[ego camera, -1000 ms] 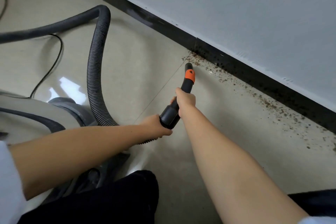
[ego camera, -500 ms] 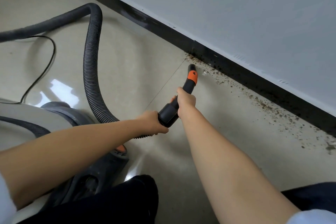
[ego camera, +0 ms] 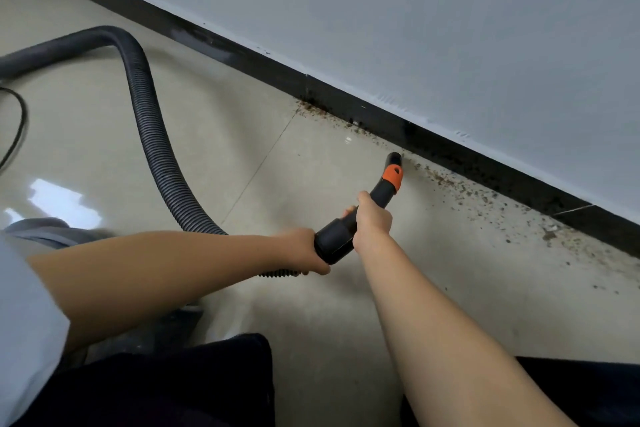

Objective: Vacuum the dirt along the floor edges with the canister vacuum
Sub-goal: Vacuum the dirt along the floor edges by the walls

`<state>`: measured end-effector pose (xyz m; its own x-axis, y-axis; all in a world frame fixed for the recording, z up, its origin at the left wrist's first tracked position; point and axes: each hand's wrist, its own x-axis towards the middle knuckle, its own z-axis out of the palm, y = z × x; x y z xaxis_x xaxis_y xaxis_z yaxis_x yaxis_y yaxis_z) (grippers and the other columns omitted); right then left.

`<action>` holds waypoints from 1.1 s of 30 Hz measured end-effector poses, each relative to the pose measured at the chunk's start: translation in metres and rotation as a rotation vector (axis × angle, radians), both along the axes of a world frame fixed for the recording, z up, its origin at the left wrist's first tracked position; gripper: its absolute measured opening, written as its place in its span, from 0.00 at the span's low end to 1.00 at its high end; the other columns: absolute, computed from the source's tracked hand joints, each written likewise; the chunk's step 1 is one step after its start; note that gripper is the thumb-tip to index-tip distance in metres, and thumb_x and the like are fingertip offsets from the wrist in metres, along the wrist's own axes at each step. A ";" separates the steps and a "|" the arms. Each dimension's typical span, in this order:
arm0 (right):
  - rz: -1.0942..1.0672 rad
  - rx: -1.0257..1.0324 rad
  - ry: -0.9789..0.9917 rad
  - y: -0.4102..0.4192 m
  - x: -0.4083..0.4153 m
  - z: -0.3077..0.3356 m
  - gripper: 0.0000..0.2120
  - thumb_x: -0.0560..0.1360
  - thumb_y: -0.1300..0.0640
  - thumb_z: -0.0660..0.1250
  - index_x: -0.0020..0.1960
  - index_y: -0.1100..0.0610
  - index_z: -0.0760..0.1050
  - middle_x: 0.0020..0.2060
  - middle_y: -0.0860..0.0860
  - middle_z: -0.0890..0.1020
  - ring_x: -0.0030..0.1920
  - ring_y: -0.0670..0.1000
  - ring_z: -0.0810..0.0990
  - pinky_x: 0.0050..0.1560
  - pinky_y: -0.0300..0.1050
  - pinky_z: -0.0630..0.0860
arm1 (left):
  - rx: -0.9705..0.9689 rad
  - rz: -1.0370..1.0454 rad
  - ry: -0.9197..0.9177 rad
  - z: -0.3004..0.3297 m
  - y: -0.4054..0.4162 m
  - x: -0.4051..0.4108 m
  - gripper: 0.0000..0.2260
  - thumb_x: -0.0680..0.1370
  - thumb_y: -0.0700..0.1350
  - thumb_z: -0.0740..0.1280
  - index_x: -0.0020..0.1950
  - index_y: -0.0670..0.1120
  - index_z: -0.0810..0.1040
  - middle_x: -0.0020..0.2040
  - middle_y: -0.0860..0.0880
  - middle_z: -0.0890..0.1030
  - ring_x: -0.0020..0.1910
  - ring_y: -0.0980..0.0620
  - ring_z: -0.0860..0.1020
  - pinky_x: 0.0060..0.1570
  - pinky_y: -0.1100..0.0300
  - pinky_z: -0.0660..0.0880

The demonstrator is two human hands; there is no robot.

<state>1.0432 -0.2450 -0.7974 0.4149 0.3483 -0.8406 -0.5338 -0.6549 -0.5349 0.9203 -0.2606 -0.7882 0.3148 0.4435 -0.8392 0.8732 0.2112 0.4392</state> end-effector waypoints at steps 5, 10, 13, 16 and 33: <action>0.016 -0.007 -0.024 0.010 0.025 0.000 0.06 0.75 0.59 0.64 0.41 0.57 0.68 0.29 0.52 0.75 0.28 0.49 0.74 0.31 0.42 0.74 | 0.003 0.026 -0.027 -0.003 0.009 0.024 0.09 0.72 0.46 0.70 0.46 0.46 0.72 0.33 0.49 0.76 0.29 0.52 0.73 0.33 0.63 0.72; 0.106 -0.001 -0.016 0.022 0.022 -0.007 0.07 0.75 0.60 0.64 0.41 0.58 0.67 0.29 0.53 0.74 0.27 0.49 0.73 0.30 0.42 0.73 | -0.052 0.148 -0.025 -0.008 0.008 0.025 0.10 0.72 0.44 0.70 0.48 0.43 0.72 0.33 0.48 0.75 0.29 0.52 0.72 0.32 0.61 0.71; 0.161 0.021 0.008 0.026 0.008 -0.012 0.05 0.74 0.61 0.64 0.44 0.59 0.68 0.28 0.53 0.73 0.27 0.49 0.73 0.30 0.42 0.73 | -0.082 0.225 -0.015 -0.012 0.003 0.015 0.12 0.72 0.44 0.70 0.51 0.43 0.72 0.34 0.47 0.75 0.31 0.51 0.73 0.34 0.60 0.73; 0.191 0.043 0.034 0.031 -0.005 -0.016 0.05 0.74 0.61 0.64 0.42 0.59 0.68 0.28 0.52 0.72 0.26 0.50 0.72 0.29 0.42 0.72 | -0.079 0.284 -0.012 -0.013 0.002 0.005 0.11 0.72 0.43 0.70 0.50 0.44 0.71 0.35 0.47 0.75 0.32 0.52 0.74 0.34 0.62 0.74; 0.389 0.049 0.080 0.078 -0.047 -0.021 0.06 0.74 0.61 0.65 0.42 0.58 0.68 0.30 0.53 0.73 0.27 0.50 0.72 0.32 0.42 0.74 | 0.023 0.447 0.020 -0.014 0.024 -0.028 0.09 0.71 0.44 0.70 0.47 0.45 0.72 0.34 0.49 0.76 0.32 0.51 0.74 0.35 0.62 0.72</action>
